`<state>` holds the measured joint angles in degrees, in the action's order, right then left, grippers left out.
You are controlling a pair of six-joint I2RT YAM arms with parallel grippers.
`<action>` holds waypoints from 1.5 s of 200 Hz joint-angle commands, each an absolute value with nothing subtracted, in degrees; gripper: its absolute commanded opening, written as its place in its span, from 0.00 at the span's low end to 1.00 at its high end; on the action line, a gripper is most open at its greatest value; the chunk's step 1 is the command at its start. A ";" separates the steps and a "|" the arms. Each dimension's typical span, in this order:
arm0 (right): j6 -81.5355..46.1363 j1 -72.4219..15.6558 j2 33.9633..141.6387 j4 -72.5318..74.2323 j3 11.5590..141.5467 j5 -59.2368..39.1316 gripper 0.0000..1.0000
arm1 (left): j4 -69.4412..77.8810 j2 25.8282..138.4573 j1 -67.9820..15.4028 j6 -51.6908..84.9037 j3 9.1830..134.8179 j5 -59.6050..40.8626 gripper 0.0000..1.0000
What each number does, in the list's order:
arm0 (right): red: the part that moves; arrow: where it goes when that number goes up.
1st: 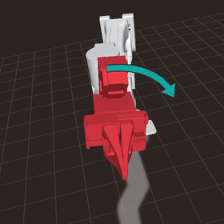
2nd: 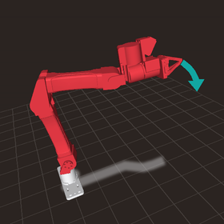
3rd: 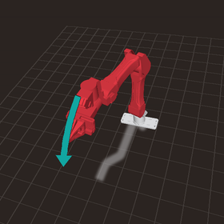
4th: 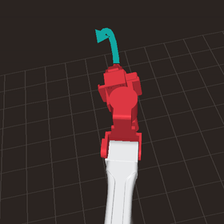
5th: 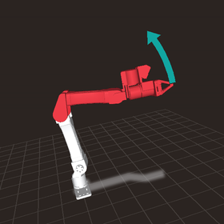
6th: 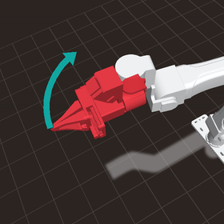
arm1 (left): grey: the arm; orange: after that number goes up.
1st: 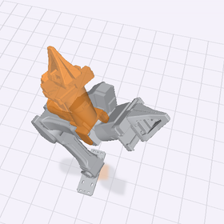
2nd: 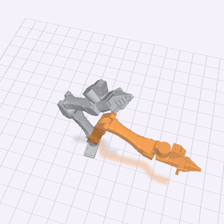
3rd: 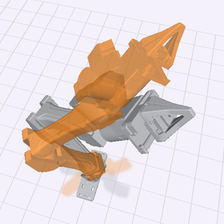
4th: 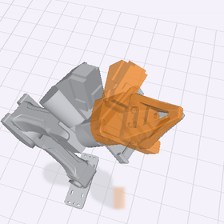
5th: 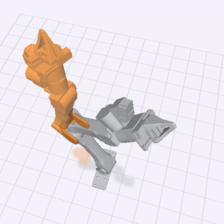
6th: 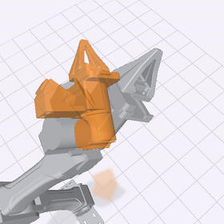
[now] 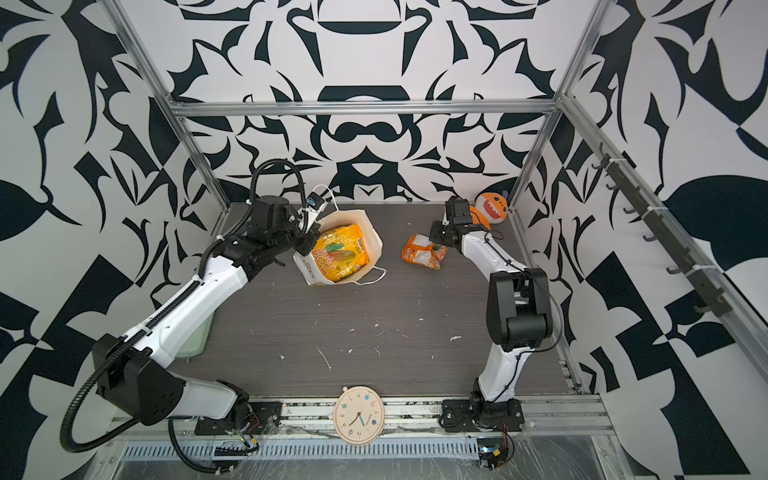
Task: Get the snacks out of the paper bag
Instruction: 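Carry the orange packet away from the bag and lower it onto the table, then open the right gripper to release the packet and raise it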
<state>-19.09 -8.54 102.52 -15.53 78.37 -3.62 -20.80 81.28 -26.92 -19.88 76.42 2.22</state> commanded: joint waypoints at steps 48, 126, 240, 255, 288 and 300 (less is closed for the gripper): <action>-20.32 -9.90 110.15 -17.13 79.94 -1.32 0.17 | -17.70 80.07 -26.99 -18.72 76.00 0.33 0.00; -19.40 -9.18 112.10 -19.33 80.42 1.49 0.25 | -17.58 79.32 -27.02 -18.72 75.46 0.35 0.00; -27.57 -6.44 107.64 -21.32 79.19 -0.36 0.76 | -17.00 79.82 -27.05 -18.72 75.31 0.31 0.00; -28.82 -6.07 109.06 -21.53 79.28 -0.52 0.76 | -17.09 79.72 -26.99 -18.63 75.32 0.24 0.00; -27.85 -5.94 111.62 -20.94 79.48 -1.06 0.75 | -17.22 79.01 -27.06 -18.30 75.23 0.27 0.00; -26.25 -5.96 112.36 -19.39 79.55 -2.44 0.72 | -17.29 78.94 -27.00 -18.28 75.23 0.35 0.00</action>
<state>-27.07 -5.74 112.97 -20.60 78.15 -0.36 -19.53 80.93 -26.92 -19.03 75.50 1.93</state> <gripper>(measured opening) 0.748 0.042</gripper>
